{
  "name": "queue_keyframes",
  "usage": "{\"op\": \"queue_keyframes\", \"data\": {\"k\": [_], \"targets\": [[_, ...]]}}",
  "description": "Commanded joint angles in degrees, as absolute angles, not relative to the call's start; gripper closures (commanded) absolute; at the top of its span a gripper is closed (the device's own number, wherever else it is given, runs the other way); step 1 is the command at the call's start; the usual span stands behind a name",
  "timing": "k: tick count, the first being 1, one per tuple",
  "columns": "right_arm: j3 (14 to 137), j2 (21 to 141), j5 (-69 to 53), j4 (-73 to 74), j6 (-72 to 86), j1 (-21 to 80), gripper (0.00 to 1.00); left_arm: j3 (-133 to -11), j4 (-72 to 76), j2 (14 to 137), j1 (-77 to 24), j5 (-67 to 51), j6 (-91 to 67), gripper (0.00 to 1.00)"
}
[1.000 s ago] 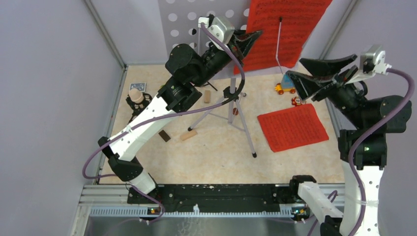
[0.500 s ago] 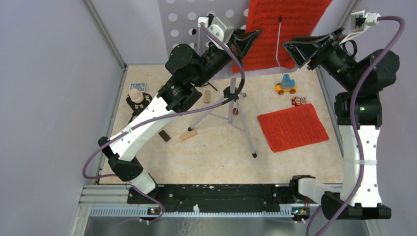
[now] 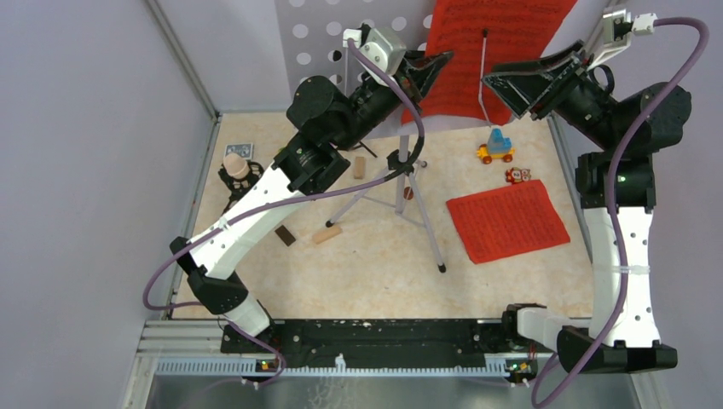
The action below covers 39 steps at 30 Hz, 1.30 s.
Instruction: Pack up the instrument practice props
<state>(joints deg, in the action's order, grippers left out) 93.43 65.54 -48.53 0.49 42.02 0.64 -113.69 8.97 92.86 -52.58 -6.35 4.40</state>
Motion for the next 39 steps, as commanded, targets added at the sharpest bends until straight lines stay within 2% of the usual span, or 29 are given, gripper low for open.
{"op": "queue_keyframes", "data": {"k": [1, 10, 14, 20, 24, 32, 39], "targets": [[93.88, 65.12, -50.99, -4.85, 44.79, 2.09, 0.47, -113.83, 10.6, 91.04, -52.4, -5.75, 4.31, 1.0], [96.23, 68.07, -51.11, -2.33, 44.02, 3.99, 0.5, -113.56, 10.71, 90.94, -52.39, -6.0, 3.96, 1.0], [97.2, 69.22, -51.64, -1.47, 43.43, 5.57, 0.55, -113.3, 10.87, 90.81, -52.38, -5.99, 3.71, 1.0], [96.34, 68.68, -52.72, -4.13, 42.62, 6.24, 0.77, -112.71, 10.99, 90.49, -52.38, -5.67, 3.85, 1.0], [93.88, 67.19, -52.93, -6.72, 42.02, 6.42, 0.99, -112.05, 11.42, 90.08, -52.41, -4.96, 4.17, 1.0], [88.01, 64.48, -50.06, -12.1, 41.2, 6.42, 1.0, -111.12, 11.6, 88.7, -52.39, 0.87, 5.13, 1.0], [87.82, 64.19, -48.99, -11.66, 39.81, 6.42, 1.0, -108.9, 11.78, 84.62, -52.43, 2.93, 6.07, 1.0]]}}
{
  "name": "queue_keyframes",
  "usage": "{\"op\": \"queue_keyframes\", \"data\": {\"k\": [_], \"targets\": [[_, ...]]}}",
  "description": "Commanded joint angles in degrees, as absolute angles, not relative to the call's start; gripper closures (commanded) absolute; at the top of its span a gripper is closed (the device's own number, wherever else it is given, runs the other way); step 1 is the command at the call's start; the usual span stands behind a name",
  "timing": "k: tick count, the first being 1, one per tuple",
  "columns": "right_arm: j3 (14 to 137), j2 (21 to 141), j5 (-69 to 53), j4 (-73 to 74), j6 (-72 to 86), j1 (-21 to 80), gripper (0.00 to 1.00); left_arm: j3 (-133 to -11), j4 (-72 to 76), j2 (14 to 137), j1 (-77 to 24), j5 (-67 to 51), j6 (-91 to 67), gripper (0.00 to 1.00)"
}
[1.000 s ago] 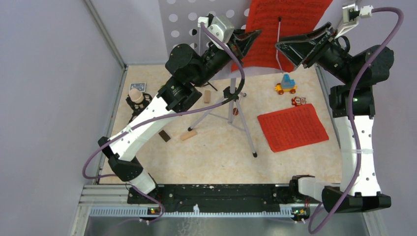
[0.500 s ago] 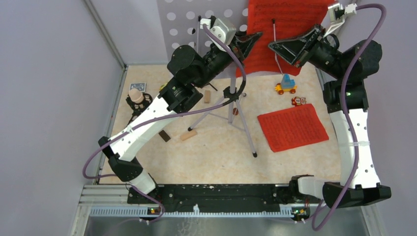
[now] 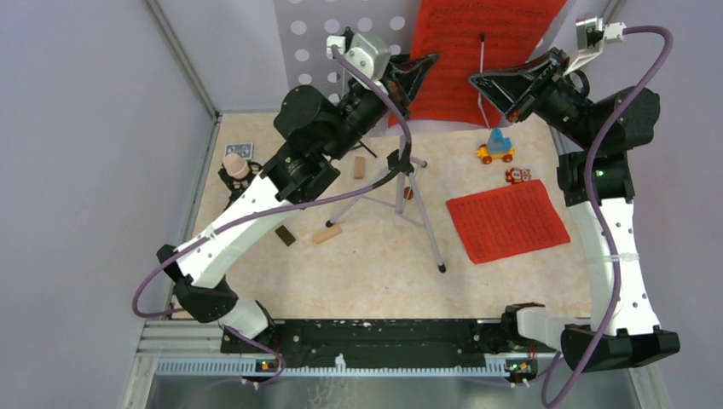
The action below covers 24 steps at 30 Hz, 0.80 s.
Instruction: Pack up the instrument practice props
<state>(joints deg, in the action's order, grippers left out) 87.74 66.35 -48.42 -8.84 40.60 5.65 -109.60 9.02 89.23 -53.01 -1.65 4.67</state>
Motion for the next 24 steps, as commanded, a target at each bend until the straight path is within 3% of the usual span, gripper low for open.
{"op": "queue_keyframes", "data": {"k": [1, 13, 20, 24], "targets": [[87.74, 64.22, -49.02, -11.69, 39.77, 6.42, 1.0, -108.47, 11.7, 83.77, -52.39, 3.43, 6.37, 1.0], [87.89, 64.11, -47.09, -11.0, 39.34, 6.42, 0.99, -101.31, 5.68, 69.66, -52.39, 8.3, 8.91, 1.0], [88.18, 61.51, -44.45, -7.47, 34.46, 6.43, 0.67, -103.44, -4.41, 64.76, -52.41, 3.26, 10.45, 1.0], [87.34, 60.06, -51.39, -12.05, 33.44, 6.43, 0.54, -103.87, -6.84, 64.34, -52.39, -1.16, 10.74, 1.0]]}}
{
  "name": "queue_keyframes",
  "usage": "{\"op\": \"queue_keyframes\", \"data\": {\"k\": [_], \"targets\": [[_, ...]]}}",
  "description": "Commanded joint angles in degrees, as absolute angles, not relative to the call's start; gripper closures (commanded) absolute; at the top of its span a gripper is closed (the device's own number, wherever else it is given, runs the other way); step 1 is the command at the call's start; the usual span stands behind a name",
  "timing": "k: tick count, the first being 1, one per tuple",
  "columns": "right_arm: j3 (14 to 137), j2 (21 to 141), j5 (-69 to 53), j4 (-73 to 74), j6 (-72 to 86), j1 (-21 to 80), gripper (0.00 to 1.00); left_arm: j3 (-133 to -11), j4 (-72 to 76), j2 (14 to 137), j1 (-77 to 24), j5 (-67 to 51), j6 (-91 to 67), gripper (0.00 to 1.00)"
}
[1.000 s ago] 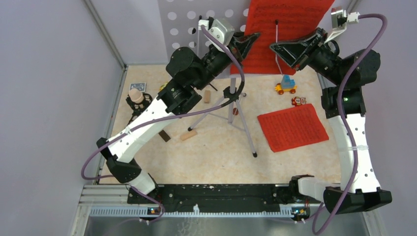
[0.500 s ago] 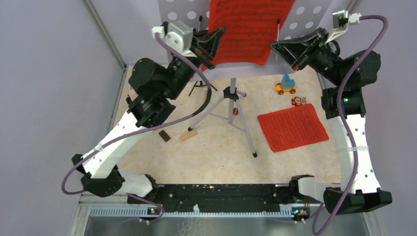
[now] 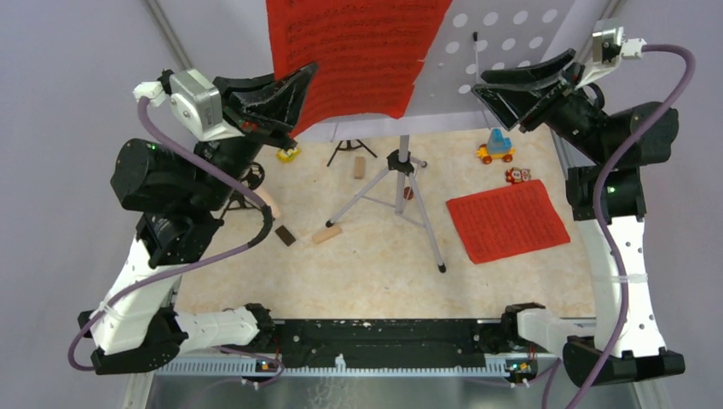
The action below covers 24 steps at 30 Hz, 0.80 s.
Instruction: Pack up the instrument practice props
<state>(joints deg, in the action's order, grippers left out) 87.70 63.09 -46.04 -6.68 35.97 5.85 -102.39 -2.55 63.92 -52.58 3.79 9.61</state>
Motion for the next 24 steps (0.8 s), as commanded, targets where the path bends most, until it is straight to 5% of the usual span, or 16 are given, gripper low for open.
{"op": "queue_keyframes", "data": {"k": [1, 10, 18, 24], "targets": [[87.25, 59.96, -54.31, -14.22, 34.17, 6.42, 0.51, -104.15, -7.4, 64.47, -52.43, -2.64, 10.64, 1.0], [83.23, 56.98, -59.39, -33.97, 37.34, 6.42, 0.29, -105.25, -8.26, 65.45, -52.45, -10.65, 8.51, 1.0], [84.49, 61.7, -60.17, -50.98, 50.12, 6.47, 0.29, -105.25, -6.4, 67.22, -52.39, -15.23, 4.85, 1.0], [82.17, 60.72, -58.92, -54.27, 51.86, 6.5, 0.4, -104.88, -5.71, 68.16, -52.39, -16.17, 3.92, 1.0]]}}
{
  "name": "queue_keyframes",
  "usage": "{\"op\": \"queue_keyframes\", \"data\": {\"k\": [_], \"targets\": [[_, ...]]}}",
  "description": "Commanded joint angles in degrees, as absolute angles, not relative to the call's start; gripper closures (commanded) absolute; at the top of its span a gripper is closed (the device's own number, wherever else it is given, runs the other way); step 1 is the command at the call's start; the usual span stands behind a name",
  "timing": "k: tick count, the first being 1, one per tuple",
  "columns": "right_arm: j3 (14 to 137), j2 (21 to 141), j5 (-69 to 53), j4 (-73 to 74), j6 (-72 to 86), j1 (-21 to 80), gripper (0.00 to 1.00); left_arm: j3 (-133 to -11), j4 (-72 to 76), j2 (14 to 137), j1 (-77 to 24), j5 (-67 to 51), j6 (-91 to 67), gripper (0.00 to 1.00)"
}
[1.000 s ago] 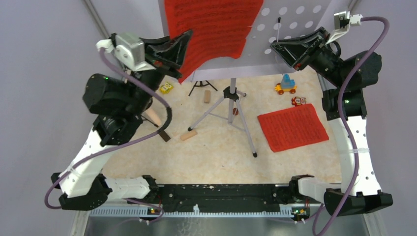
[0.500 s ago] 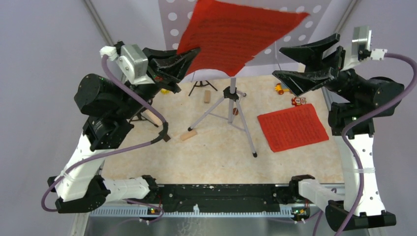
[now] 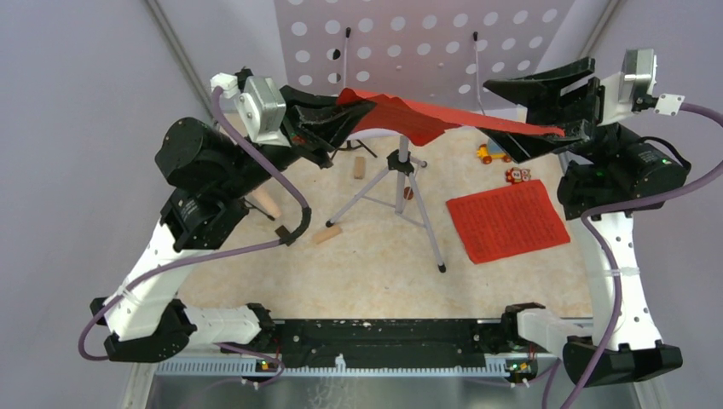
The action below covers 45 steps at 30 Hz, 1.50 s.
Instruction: Pack up the instrument practice props
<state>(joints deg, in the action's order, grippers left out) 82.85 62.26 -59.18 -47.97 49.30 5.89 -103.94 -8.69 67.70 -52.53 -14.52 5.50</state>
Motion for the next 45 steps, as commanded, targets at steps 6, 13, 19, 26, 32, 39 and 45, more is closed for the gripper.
{"op": "queue_keyframes", "data": {"k": [6, 13, 19, 26, 32, 39, 45], "targets": [[79.95, 59.76, -58.22, -58.02, 58.66, 6.53, 0.94, -104.36, -5.59, 68.92, -52.38, -16.29, 2.96, 0.95], [74.7, 49.47, -52.75, -39.16, 49.47, 6.52, 1.0, -102.96, -5.07, 67.77, -52.41, -15.82, 2.94, 0.47], [78.16, 40.99, -37.42, -1.04, 31.35, 6.5, 1.0, -100.82, -5.22, 65.72, -52.38, -14.54, 3.74, 0.14], [74.52, 37.1, -16.95, 30.93, 27.49, 6.51, 1.0, -98.55, -7.53, 62.93, -52.38, -11.85, 4.38, 0.07], [63.58, 32.13, -14.34, 35.87, 32.3, 6.5, 1.0, -97.5, -9.21, 60.46, -52.38, -9.98, 5.08, 0.03], [56.5, 30.29, -5.45, 38.26, 37.23, 6.51, 1.0, -96.27, -10.31, 59.2, -52.41, -9.04, 4.93, 0.02], [45.88, 31.29, 2.46, 30.22, 43.71, 6.5, 1.0, -94.05, -10.27, 58.17, -52.38, -7.76, 4.29, 0.02]]}}
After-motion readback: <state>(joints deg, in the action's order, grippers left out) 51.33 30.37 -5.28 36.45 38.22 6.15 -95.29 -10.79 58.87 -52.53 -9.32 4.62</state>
